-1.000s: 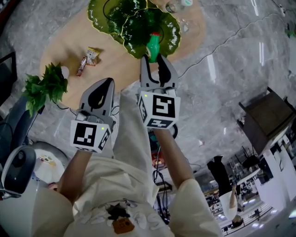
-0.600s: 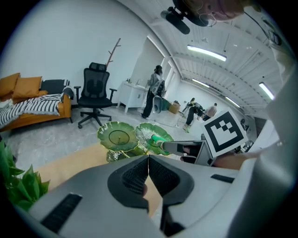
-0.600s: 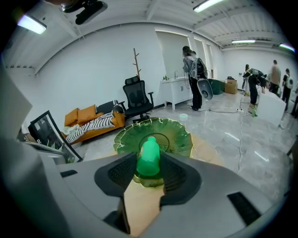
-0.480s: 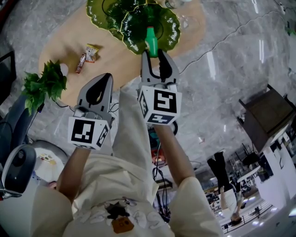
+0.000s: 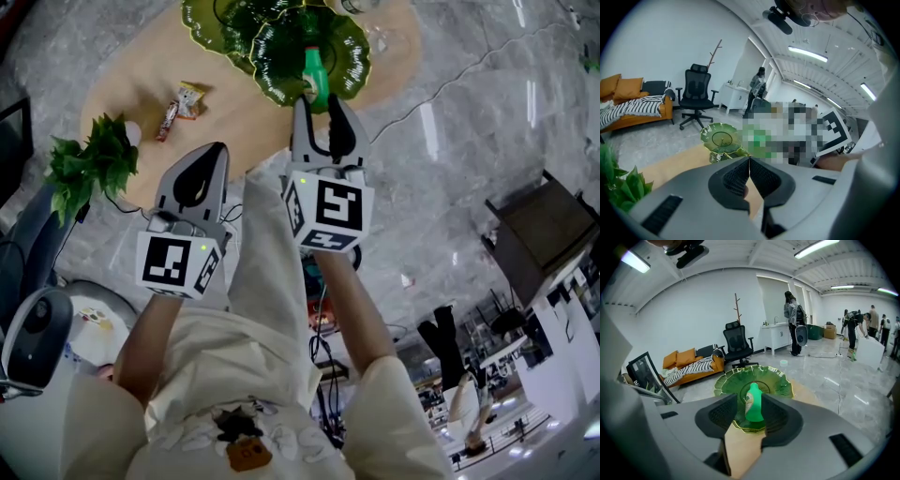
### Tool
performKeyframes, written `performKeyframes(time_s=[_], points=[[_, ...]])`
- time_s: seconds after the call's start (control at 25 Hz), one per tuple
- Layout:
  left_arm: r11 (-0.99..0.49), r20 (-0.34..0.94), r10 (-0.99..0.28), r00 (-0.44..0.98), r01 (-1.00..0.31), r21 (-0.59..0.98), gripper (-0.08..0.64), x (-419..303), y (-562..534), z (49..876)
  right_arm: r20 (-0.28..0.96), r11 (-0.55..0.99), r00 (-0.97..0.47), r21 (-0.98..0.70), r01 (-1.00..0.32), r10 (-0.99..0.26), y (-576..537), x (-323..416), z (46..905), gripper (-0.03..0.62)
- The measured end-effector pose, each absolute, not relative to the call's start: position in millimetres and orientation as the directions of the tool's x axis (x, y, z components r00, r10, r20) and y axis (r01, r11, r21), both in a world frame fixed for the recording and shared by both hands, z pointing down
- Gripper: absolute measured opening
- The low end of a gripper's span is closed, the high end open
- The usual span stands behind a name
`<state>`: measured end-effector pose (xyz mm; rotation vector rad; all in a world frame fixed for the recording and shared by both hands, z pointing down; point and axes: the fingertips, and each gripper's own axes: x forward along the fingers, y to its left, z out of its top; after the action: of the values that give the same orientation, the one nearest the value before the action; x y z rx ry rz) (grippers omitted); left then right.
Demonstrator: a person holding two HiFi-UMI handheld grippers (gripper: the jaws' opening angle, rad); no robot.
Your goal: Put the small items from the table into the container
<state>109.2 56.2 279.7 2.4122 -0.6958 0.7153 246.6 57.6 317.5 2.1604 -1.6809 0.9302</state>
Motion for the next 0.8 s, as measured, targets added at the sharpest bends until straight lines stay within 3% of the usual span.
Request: performKeyframes(time_s=[0.8], points=[[-0.724, 0.586, -0.348, 0.732, -0.607, 0.328, 0.009, 77.5, 60.5, 271.7, 0.592, -0.3, 0.138, -0.184, -0.936, -0.794, 61.2, 215.5, 306.5, 0.153]])
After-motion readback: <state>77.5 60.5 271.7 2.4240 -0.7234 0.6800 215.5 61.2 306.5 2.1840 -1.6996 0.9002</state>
